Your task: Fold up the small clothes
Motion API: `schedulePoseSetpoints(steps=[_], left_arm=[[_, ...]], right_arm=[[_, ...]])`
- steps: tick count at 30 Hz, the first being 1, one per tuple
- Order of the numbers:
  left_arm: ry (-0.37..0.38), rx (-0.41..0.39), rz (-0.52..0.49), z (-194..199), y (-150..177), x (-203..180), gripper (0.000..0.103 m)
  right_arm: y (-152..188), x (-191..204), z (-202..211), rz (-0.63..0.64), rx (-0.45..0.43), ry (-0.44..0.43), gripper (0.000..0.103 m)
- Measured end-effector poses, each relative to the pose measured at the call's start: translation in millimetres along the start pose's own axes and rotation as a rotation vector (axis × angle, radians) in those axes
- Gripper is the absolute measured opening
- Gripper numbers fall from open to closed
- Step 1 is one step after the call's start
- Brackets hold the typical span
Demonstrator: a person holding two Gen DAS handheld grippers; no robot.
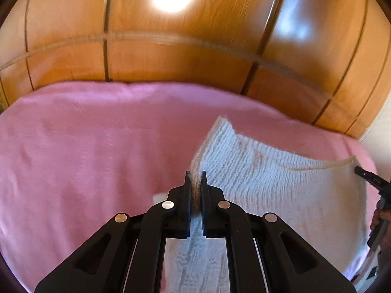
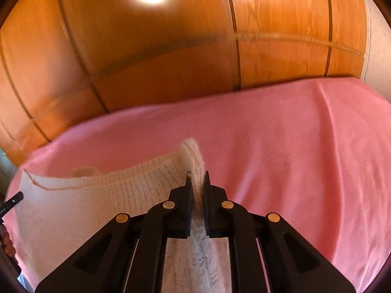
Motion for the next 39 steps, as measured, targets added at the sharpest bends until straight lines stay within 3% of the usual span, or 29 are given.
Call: schedulePoseSetpoints(steps=[3, 4, 7, 10, 12, 15, 17, 19, 21, 22, 23, 31, 34, 39], left_arm=[[-0.048, 0.093, -0.024, -36.1, 10.3, -0.5, 0.005], [-0.094, 0.107, -0.039, -41.5, 13.1, -0.4, 0.007], [-0.141, 0.031, -0.046, -23.4, 7.7, -0.2, 0.015], [-0.041, -0.048, -0.016, 4.7, 0.2, -6.1, 0.015], [0.061, -0.047, -0.054, 14.0, 2.9, -23.5, 0.015], [0.13, 0.041, -0.121, 1.6, 20.8, -51.9, 0.015], [0.135, 0.125, -0.139, -19.5, 34.6, -62.7, 0.03], [0.135, 0.153, -0.114, -31.2, 42.6, -65.6, 0.032], [0.135, 0.138, -0.116, -33.8, 44.0, -69.1, 0.03], [0.136, 0.126, -0.131, -32.6, 43.6, -70.9, 0.01], [0.127, 0.107, -0.146, -29.8, 42.5, -72.0, 0.0], [0.115, -0.06, -0.113, -4.7, 10.1, -71.3, 0.0], [0.075, -0.035, -0.118, -28.6, 6.4, -74.5, 0.0], [-0.062, 0.058, -0.157, -82.2, 26.8, -65.2, 0.0]], right_arm=[[15.1, -3.5, -34.6, 0.007, 0.083, 0.037, 0.006], [20.5, -4.3, -41.3, 0.007, 0.106, 0.042, 0.008], [19.2, -7.9, -32.6, 0.004, 0.067, 0.064, 0.031], [7.8, 0.9, -3.9, 0.016, -0.029, 0.034, 0.036], [6.1, 20.4, 9.0, 0.022, -0.034, -0.074, 0.036], [19.6, 63.0, 11.8, 0.071, 0.022, -0.228, 0.037], [32.0, 86.8, 0.7, 0.089, 0.082, -0.286, 0.037], [47.5, 106.9, -17.3, 0.125, 0.156, -0.304, 0.038], [62.4, 120.8, -34.3, 0.168, 0.219, -0.307, 0.025], [65.2, 125.3, -36.9, 0.199, 0.212, -0.295, 0.015], [64.7, 128.1, -36.1, 0.227, 0.194, -0.284, 0.006], [31.3, 120.6, 4.2, 0.197, 0.007, -0.281, 0.002], [24.1, 121.1, -15.1, 0.202, -0.003, -0.226, 0.0], [47.5, 113.4, -69.9, 0.166, 0.101, -0.154, 0.0]])
Point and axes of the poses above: each gripper's, at about its wrist camera, not at the fingertips, and z roughly against the way its jaws point, x to its left, y to its underside, the point moved 4 cm from there along -z, roughly the way its jaws point, and after that the axes turned 8 degrees about -x, right-handed, at the moved point
